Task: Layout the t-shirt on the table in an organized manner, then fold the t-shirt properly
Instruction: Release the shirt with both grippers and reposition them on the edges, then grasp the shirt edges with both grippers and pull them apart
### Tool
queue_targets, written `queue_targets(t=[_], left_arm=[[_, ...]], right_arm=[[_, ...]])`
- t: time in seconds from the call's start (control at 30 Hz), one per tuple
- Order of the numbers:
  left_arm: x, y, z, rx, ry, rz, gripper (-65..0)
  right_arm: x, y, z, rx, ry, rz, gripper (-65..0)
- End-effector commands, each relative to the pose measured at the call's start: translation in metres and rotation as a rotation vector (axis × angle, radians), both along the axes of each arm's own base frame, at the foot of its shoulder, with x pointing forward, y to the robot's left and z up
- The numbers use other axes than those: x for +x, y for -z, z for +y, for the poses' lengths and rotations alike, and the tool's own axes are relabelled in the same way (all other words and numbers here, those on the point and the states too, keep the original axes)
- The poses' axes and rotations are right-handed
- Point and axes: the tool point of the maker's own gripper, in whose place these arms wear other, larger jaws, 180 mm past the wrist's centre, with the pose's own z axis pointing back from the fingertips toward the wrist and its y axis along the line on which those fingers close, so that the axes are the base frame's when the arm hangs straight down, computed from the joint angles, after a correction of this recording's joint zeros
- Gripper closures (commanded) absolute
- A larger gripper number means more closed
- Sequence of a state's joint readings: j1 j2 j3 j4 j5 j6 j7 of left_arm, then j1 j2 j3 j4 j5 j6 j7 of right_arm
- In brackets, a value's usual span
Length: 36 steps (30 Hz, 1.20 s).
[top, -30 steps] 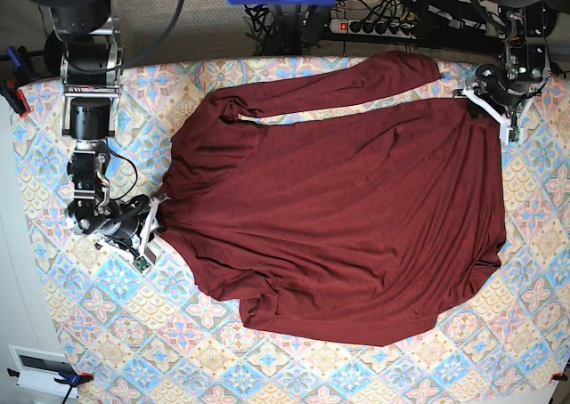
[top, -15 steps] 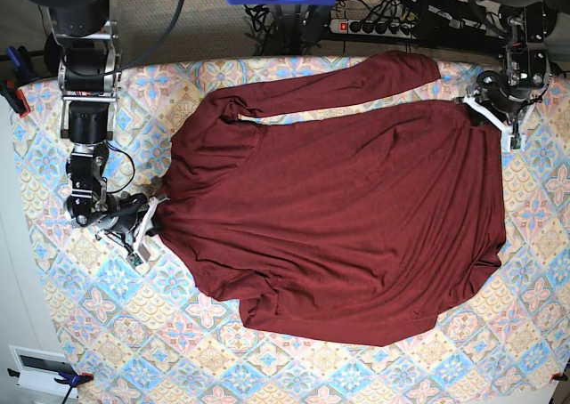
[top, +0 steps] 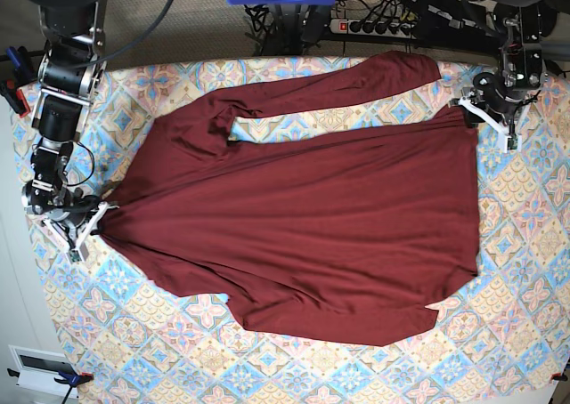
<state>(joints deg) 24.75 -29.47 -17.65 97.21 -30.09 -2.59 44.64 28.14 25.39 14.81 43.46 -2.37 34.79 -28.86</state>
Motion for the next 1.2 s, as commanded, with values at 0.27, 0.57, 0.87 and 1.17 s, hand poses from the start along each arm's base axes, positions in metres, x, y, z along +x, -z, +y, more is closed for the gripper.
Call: queue_targets(t=[0.27,0.57,0.87,1.17], left_arm=[[0.01,-0.013,-0.003,-0.054,-0.01,-0.051,-27.4],[0.013,-0.027,-0.03,-0.235,-0.019,-0.104,-27.5],[0.067,-0.051,-0.045,-0.46,-0.101,-0.23,-27.6],[0.071,-0.028,-0.069,-0.558,-0.119,-0.143,-27.5]], right_arm=[[0.016,-0.04,-0.043,-0.053,0.109,-0.126,0.0],[0.026,-0.067,-0.042,-0.099,0.083,-0.191,-13.3],[0.007,-0.06,-0.036,-0.153,0.043,-0.18,-13.3],[0.007,-0.06,-0.036,-0.153,0.042,-0.181,-13.3]])
